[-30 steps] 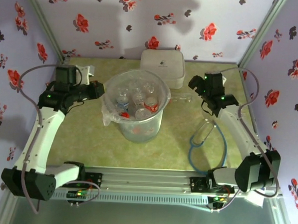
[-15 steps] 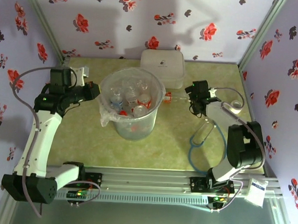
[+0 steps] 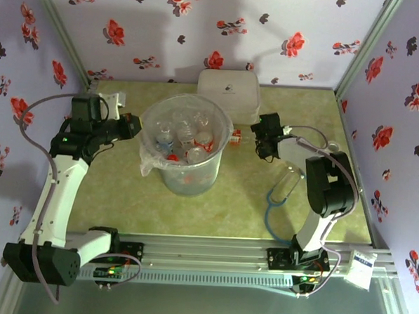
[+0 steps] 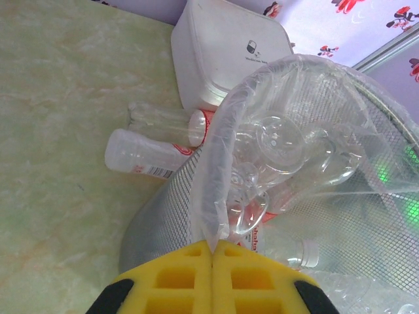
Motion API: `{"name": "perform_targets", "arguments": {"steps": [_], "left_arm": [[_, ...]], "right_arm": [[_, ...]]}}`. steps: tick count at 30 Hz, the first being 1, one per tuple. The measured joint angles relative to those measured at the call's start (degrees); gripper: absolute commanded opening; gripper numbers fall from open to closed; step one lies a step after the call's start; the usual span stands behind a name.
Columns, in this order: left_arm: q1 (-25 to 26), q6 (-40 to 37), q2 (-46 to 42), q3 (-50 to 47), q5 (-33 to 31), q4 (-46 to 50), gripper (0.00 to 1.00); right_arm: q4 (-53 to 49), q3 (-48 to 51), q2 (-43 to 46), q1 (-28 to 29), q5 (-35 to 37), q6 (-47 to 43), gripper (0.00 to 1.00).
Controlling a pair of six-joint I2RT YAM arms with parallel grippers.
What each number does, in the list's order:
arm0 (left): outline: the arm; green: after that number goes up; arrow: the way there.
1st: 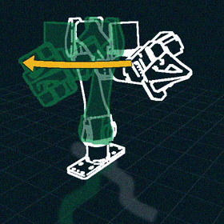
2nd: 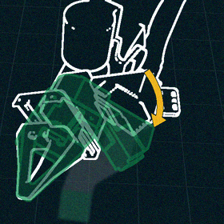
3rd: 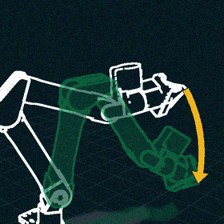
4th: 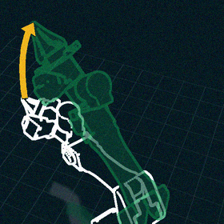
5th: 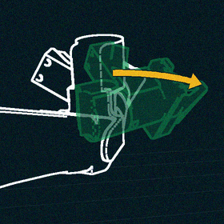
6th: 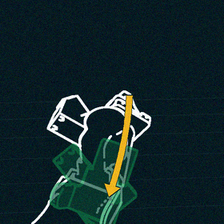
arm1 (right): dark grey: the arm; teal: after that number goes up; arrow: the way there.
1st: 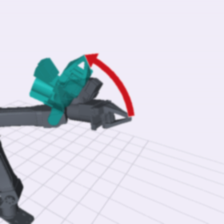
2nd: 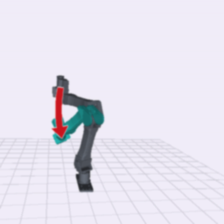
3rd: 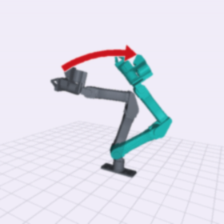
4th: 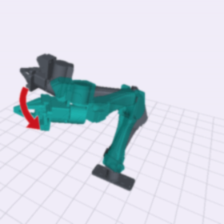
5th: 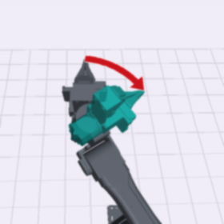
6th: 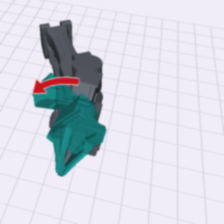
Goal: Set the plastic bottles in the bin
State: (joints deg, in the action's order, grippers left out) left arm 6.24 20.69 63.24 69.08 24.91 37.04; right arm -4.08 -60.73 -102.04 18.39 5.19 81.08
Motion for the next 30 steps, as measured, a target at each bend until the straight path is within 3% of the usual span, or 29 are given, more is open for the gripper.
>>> {"name": "perform_targets", "arguments": {"steps": [3, 8, 16, 24, 30], "left_arm": [[0.3, 0.0, 0.5, 0.0, 0.0, -0.8, 0.01], [0.8, 0.0, 1.0, 0.0, 0.0, -1.8, 0.01], [0.9, 0.0, 1.0, 0.0, 0.0, -1.9, 0.01], [1.0, 0.2, 1.0, 0.0, -0.1, -2.1, 0.01], [1.4, 0.2, 1.1, 0.0, -0.3, -2.2, 0.01]], "right_arm": [[0.0, -0.5, -1.2, 0.0, 0.0, 0.4, 0.79], [1.0, -0.7, -3.5, 0.0, 0.2, 1.4, 0.65], [1.2, -0.6, -2.3, -0.4, 1.8, 0.8, 0.55], [0.6, 1.5, 3.6, -1.7, 3.9, -1.1, 0.51], [-3.5, 4.1, 14.0, -4.2, 9.1, -6.2, 0.49]]}}
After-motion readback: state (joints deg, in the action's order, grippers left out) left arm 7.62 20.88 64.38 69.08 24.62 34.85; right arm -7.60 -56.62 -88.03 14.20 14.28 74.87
